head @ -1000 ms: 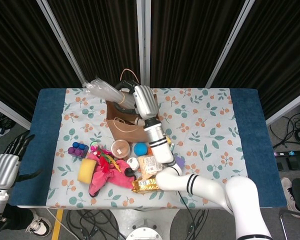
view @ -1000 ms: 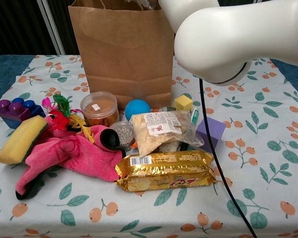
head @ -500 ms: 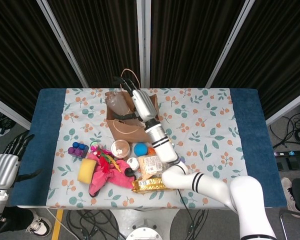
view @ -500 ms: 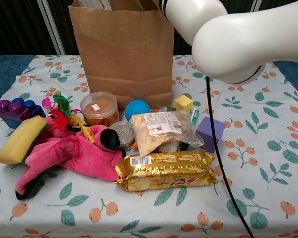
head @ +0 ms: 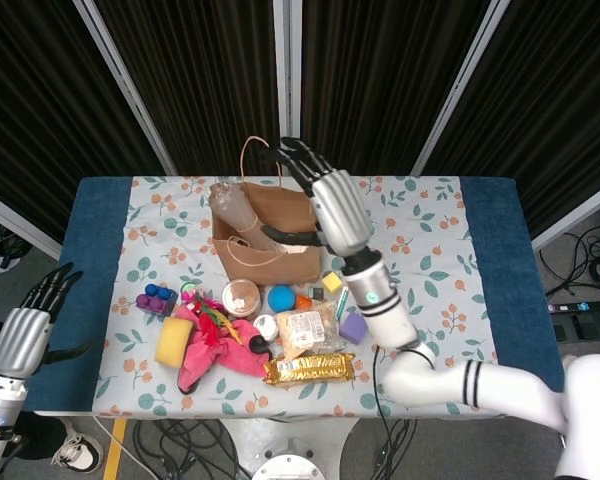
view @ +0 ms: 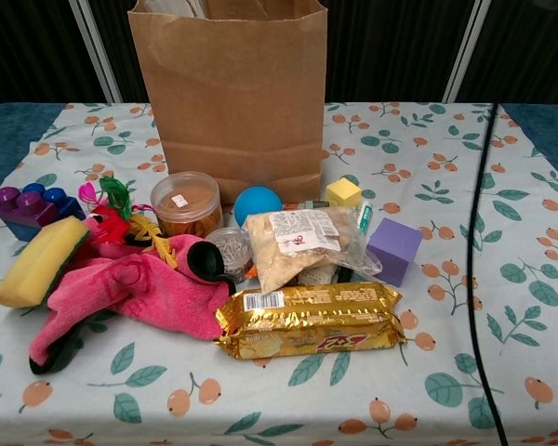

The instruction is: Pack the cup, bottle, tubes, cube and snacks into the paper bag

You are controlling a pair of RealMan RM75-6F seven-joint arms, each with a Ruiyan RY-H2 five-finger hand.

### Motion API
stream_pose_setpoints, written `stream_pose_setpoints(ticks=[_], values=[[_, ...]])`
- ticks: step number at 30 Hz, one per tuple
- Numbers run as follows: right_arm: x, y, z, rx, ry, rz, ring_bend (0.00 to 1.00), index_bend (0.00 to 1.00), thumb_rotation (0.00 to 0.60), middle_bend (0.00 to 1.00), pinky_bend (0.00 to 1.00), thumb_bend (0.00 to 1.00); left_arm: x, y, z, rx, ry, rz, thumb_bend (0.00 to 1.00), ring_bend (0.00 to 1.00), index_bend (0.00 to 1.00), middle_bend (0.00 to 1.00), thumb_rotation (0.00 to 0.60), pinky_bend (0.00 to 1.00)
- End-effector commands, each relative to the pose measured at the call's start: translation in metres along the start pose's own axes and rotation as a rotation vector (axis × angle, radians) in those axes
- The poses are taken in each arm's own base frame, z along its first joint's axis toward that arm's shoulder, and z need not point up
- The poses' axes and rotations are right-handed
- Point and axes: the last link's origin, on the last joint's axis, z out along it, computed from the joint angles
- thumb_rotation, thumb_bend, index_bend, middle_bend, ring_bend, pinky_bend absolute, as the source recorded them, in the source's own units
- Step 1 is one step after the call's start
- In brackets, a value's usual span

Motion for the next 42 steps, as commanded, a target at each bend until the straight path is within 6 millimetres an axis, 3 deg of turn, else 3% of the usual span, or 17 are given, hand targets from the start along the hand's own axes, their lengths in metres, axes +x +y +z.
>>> stream_pose_setpoints(ticks=[1,4,8,13,17,26,35,42], values=[[0.057,0.045,-0.08,-0.191,-0.077,-0.347,0.16,0.24,0.6,0.31,0.25,0.0,-0.002,0.002,0.001,-0.006,-0.003,-0.002,0.0,0.06,0.11,0.1,0.6,0.16],[0.062,0.083,-0.118,-0.307,-0.215,-0.449,0.2,0.28,0.6,0.34,0.25,0.0,-0.005,0.004,0.002,-0.009,-0.009,-0.005,0.0,0.06,0.11,0.1,0.6,0.16],[0.059,0.117,-0.145,-0.364,-0.409,-0.482,0.22,0.31,0.6,0.36,0.27,0.0,-0.007,0.007,0.001,-0.014,-0.017,0.002,0.0,0.06,0.11,0.1,0.6,0.16],[0.048,0.134,-0.16,-0.321,-0.567,-0.58,0.24,0.34,0.6,0.36,0.27,0.0,-0.009,0.008,-0.002,-0.003,-0.016,0.005,0.0,0.06,0.11,0.1,0.6,0.16],[0.027,0.144,-0.171,-0.337,-0.661,-0.58,0.25,0.37,0.6,0.37,0.27,0.0,-0.009,0.008,-0.003,-0.001,-0.02,0.014,0.0,0.06,0.11,0.1,0.6,0.16],[-0.017,0.144,-0.194,-0.33,-0.777,-0.539,0.19,0.33,0.6,0.34,0.27,0.0,-0.005,0.007,-0.002,0.002,-0.008,0.018,0.0,0.06,0.11,0.1,0.6,0.16],[-0.045,0.142,-0.208,-0.308,-0.828,-0.502,0.14,0.31,0.6,0.31,0.27,0.0,0.001,0.004,-0.001,0.011,0.032,0.021,0.0,0.06,0.11,0.1,0.6,0.16],[-0.06,0.138,-0.208,-0.275,-0.816,-0.49,0.14,0.31,0.6,0.31,0.27,0.0,0.005,0.002,-0.001,0.011,0.039,0.025,0.0,0.06,0.11,0.1,0.6,0.16]])
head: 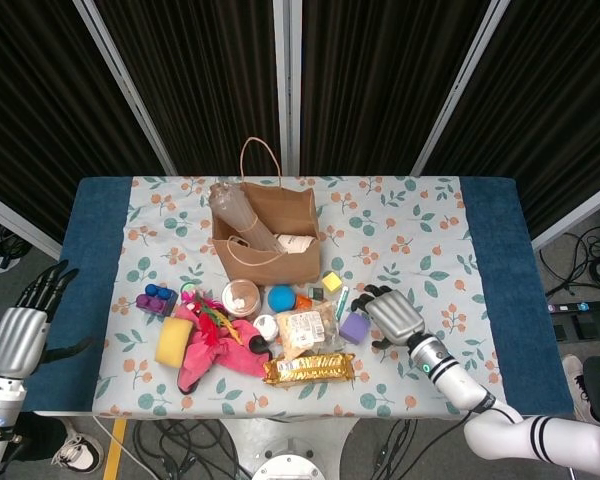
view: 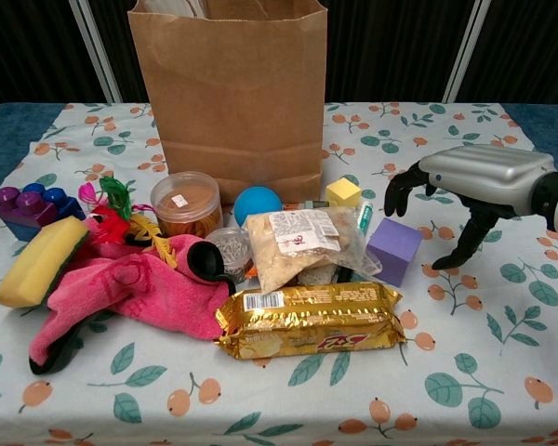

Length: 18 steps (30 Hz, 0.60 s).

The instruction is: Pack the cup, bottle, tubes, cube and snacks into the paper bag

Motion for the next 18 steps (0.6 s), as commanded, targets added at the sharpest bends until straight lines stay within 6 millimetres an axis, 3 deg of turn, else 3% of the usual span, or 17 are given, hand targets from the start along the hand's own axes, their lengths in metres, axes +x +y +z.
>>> stream_pose_setpoints(ticks=[1,8,18], values=[[-0.001,-0.003,0.004,0.011,0.017,-0.002,0.14,0.31,0.6,0.31,0.27,0.0,0.0,0.0,-0.001,-0.001,0.0,0.002,0.0,0.06,0.11,0.1,0.6,0.16],[0.0,-0.008,0.011,0.008,0.048,-0.024,0.15,0.31,0.6,0.32,0.27,0.0,0.0,-0.002,-0.002,0.002,0.002,0.002,0.0,0.06,0.11,0.1,0.6,0.16],[-0.014,-0.012,0.013,0.009,0.002,-0.048,0.15,0.34,0.6,0.34,0.27,0.0,0.001,-0.004,-0.002,0.004,0.005,-0.005,0.0,0.06,0.11,0.1,0.6,0.16]])
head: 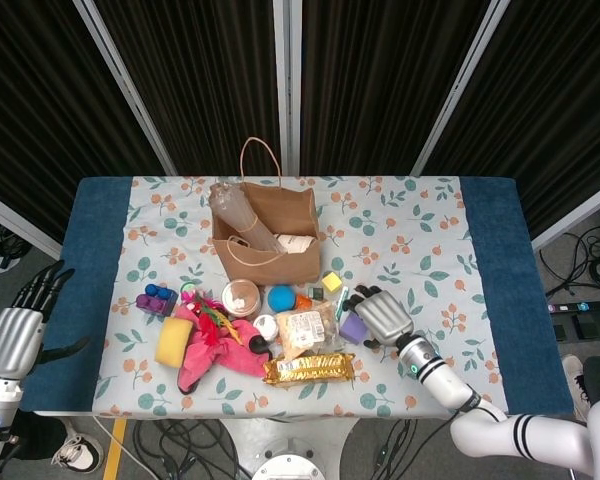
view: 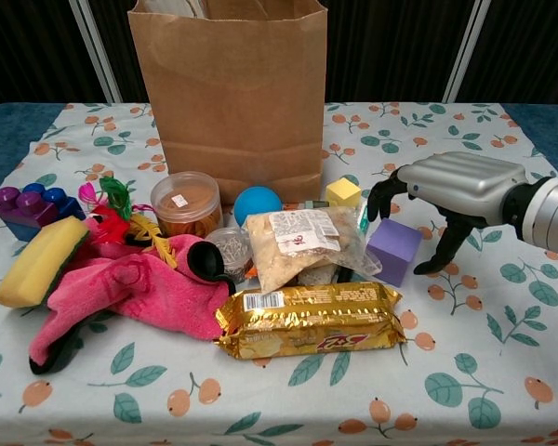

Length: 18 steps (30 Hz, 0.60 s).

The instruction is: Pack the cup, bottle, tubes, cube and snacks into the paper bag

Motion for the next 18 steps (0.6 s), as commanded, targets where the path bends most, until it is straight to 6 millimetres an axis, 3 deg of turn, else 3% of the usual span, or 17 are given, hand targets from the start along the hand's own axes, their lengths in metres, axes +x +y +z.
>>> stream_pose_setpoints(ticks=[1,13,16,18], values=[[-0.002,-0.001,0.0,0.004,-0.002,-0.005,0.15,0.35,0.6,0.34,0.26,0.0,0.0,0.0,0.0,0.001,-0.001,-0.002,0.0,0.06,0.11,0.1,0.6,0.16],[0.003,0.0,-0.004,-0.011,0.066,-0.016,0.25,0.57,0.6,0.5,0.28,0.06,-0.001,0.0,0.0,0.0,-0.001,-0.008,0.0,0.06,0.11,0.1,0.6,0.16],[0.013,0.003,-0.01,-0.015,0.099,-0.013,0.27,0.59,0.6,0.51,0.28,0.07,-0.001,0.001,0.0,-0.001,-0.001,-0.012,0.0,0.06,0.11,0.1,0.6,0.16],[0.03,0.005,-0.016,-0.017,0.156,-0.01,0.27,0.59,0.6,0.51,0.29,0.07,-0.001,0.002,0.0,-0.003,-0.002,-0.011,0.0,0.06,0.11,0.1,0.6,0.16]])
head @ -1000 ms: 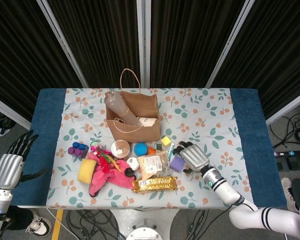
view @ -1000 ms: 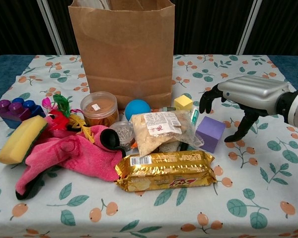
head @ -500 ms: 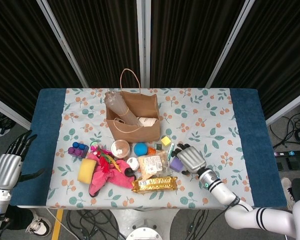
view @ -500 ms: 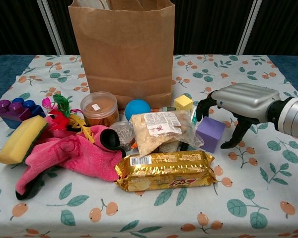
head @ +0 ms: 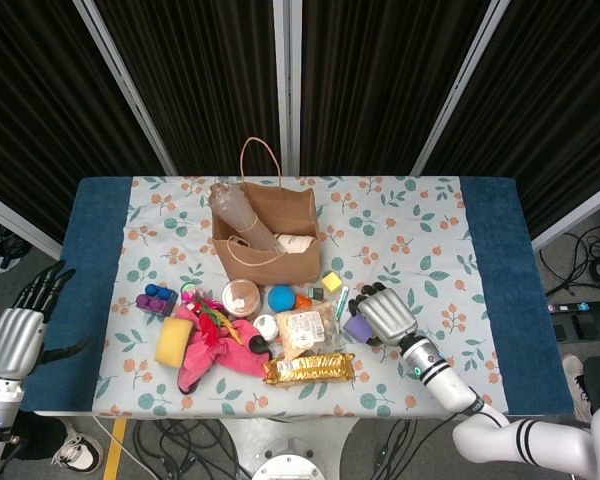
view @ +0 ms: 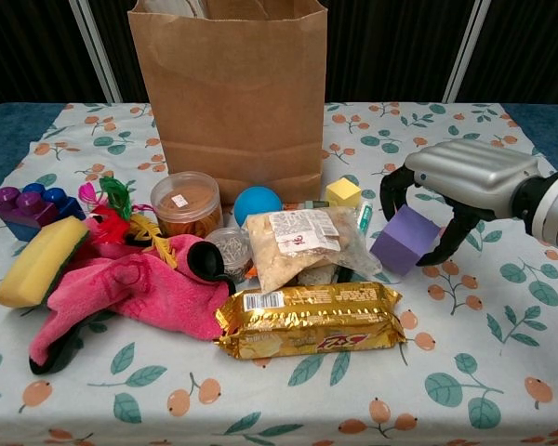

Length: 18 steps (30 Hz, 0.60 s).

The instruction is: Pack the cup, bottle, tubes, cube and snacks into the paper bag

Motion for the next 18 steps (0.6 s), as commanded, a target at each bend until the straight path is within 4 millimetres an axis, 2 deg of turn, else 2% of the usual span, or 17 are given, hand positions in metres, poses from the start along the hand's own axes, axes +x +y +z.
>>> stream_pose_setpoints(ticks=[1,4,5,7,8,11,14,18], values=[[0.031,0.004,-0.008,-0.005,0.1,0.005,0.27,0.59,0.6,0.51,0.29,0.07,0.0,0.001,0.0,-0.002,-0.001,0.0,0.0,0.06,0.11,0.1,0.6,0.16],[0.081,0.006,-0.013,-0.006,0.259,0.01,0.27,0.59,0.6,0.51,0.29,0.07,0.0,0.002,-0.001,-0.006,-0.003,-0.001,0.0,0.06,0.11,0.1,0.6,0.16],[0.105,0.005,-0.012,-0.001,0.331,0.001,0.27,0.59,0.6,0.51,0.29,0.07,0.0,0.002,-0.001,-0.01,-0.003,-0.002,0.0,0.06,0.11,0.1,0.6,0.16],[0.14,0.001,-0.009,0.016,0.44,-0.009,0.27,0.59,0.6,0.52,0.29,0.07,-0.001,0.004,-0.001,-0.015,-0.005,-0.004,0.0,0.06,0.11,0.1,0.6,0.16],[0.161,-0.005,-0.006,0.033,0.505,0.0,0.27,0.59,0.6,0.52,0.29,0.07,-0.001,0.004,-0.001,-0.017,-0.005,-0.004,0.0,0.06,0.11,0.1,0.6,0.16],[0.199,-0.018,0.012,0.053,0.606,0.019,0.27,0.59,0.6,0.52,0.29,0.07,-0.002,0.006,-0.002,-0.019,-0.004,-0.009,0.0,0.06,0.11,0.1,0.6,0.16],[0.218,-0.034,0.038,0.055,0.631,0.057,0.27,0.59,0.6,0.51,0.29,0.07,0.0,0.005,-0.002,-0.017,-0.003,0.002,0.0,0.06,0.11,0.1,0.6,0.16],[0.219,-0.055,0.074,0.045,0.602,0.141,0.27,0.59,0.6,0.51,0.29,0.07,0.002,0.002,-0.002,-0.005,0.007,0.005,0.0,0.06,0.11,0.1,0.6,0.16]])
